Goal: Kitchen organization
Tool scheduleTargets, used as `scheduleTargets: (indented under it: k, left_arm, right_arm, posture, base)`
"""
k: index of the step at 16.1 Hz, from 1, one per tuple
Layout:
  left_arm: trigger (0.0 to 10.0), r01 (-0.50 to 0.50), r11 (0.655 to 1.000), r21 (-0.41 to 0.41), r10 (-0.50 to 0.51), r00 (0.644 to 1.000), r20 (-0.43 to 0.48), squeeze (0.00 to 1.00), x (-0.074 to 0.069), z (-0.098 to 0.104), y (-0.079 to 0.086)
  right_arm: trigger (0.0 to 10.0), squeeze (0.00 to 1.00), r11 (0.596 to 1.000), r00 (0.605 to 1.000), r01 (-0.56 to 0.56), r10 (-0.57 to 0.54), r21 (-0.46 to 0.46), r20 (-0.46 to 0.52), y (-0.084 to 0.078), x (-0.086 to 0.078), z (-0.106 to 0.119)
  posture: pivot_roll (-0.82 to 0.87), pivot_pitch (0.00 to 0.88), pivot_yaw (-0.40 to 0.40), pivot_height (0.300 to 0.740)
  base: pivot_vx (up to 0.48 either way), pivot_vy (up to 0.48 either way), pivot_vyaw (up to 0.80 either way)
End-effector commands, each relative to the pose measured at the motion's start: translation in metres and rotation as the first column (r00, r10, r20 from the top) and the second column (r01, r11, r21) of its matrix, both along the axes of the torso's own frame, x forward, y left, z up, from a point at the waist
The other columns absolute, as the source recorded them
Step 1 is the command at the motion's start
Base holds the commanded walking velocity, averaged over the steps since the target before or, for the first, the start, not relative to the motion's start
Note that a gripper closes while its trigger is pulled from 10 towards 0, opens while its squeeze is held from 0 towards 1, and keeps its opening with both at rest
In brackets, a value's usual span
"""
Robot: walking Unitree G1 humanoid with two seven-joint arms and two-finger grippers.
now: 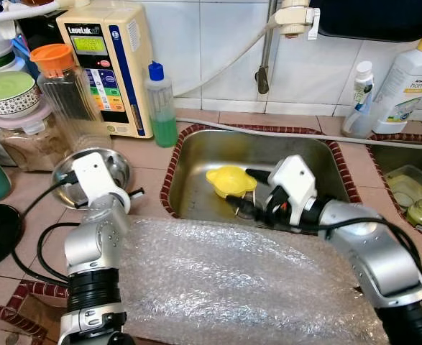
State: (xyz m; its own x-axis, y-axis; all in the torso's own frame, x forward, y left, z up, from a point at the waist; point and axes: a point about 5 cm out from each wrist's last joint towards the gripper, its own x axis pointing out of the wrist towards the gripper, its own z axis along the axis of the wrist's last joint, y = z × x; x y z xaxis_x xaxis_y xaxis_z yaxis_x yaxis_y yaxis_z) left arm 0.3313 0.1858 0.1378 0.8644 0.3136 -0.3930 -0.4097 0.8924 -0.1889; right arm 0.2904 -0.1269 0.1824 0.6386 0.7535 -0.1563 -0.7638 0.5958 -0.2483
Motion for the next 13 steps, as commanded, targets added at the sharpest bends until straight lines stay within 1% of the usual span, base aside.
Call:
scheduleTargets:
  k: [1, 3, 4, 7, 9, 11, 12, 13]
  left_arm:
    - [0.0, -0.023, 0.999, 0.025, 0.022, 0.999, 0.027, 0.0, -0.001, 0.006, 0.004]
    - [0.0, -0.006, 0.996, 0.086, -0.001, 0.997, 0.082, 0.0, 0.0, 0.017, 0.002]
    - [0.0, -0.005, 0.996, 0.087, -0.002, 0.996, 0.086, 0.0, 0.0, 0.018, 0.002]
    - [0.0, 0.018, 0.991, 0.133, -0.033, 0.993, 0.113, 0.0, -0.002, 0.019, -0.003]
    - [0.0, 0.039, 0.979, 0.201, -0.076, 0.981, 0.177, 0.0, 0.0, 0.027, -0.002]
    - [0.0, 0.075, 0.979, 0.188, -0.122, 0.96, 0.25, 0.0, 0.004, 0.036, -0.006]
    - [0.0, 0.157, 0.969, 0.189, -0.213, 0.921, 0.326, 0.0, 0.007, 0.048, -0.018]
    - [0.0, 0.198, 0.961, 0.193, -0.257, 0.901, 0.351, 0.0, 0.008, 0.052, -0.024]
  right_arm:
    - [10.0, 0.0, 1.0, 1.0, 0.014, -0.014, 0.004, 0.019, -0.002, 0.003, 0.004]
    - [10.0, 0.0, 1.0, 1.0, 0.001, -0.001, 0.018, 0.022, 0.0, 0.003, 0.006]
    - [10.0, 0.0, 1.0, 1.0, -0.003, 0.003, 0.021, 0.02, 0.001, 0.003, 0.006]
    - [10.0, 0.0, 0.999, 1.0, -0.029, 0.028, 0.033, 0.014, 0.002, 0.001, 0.006]
    - [10.0, 0.0, 0.998, 1.0, -0.017, 0.016, 0.058, 0.016, 0.001, 0.002, 0.008]
    - [10.0, 0.0, 0.998, 1.0, 0.001, -0.002, 0.07, 0.025, 0.0, 0.005, 0.01]
    - [10.0, 0.0, 0.995, 0.999, 0.026, -0.03, 0.098, 0.035, -0.001, 0.008, 0.013]
    - [10.0, 0.0, 0.993, 0.998, 0.042, -0.047, 0.11, 0.043, -0.002, 0.01, 0.014]
  posture:
    - [0.01, 0.0, 0.033, 0.74]
    - [0.01, 0.0, 0.032, 0.74]
    - [0.01, 0.0, 0.032, 0.74]
    - [0.01, 0.0, 0.033, 0.74]
    - [0.01, 0.0, 0.033, 0.74]
    - [0.01, 0.0, 0.033, 0.74]
    - [0.01, 0.0, 0.034, 0.74]
    - [0.01, 0.0, 0.034, 0.74]
  base:
    - [0.0, 0.0, 0.0]
    - [0.0, 0.0, 0.0]
    - [0.0, 0.0, 0.0]
    - [0.0, 0.0, 0.0]
    - [0.0, 0.0, 0.0]
    - [0.0, 0.0, 0.0]
    - [0.0, 0.0, 0.0]
    - [0.0, 0.0, 0.0]
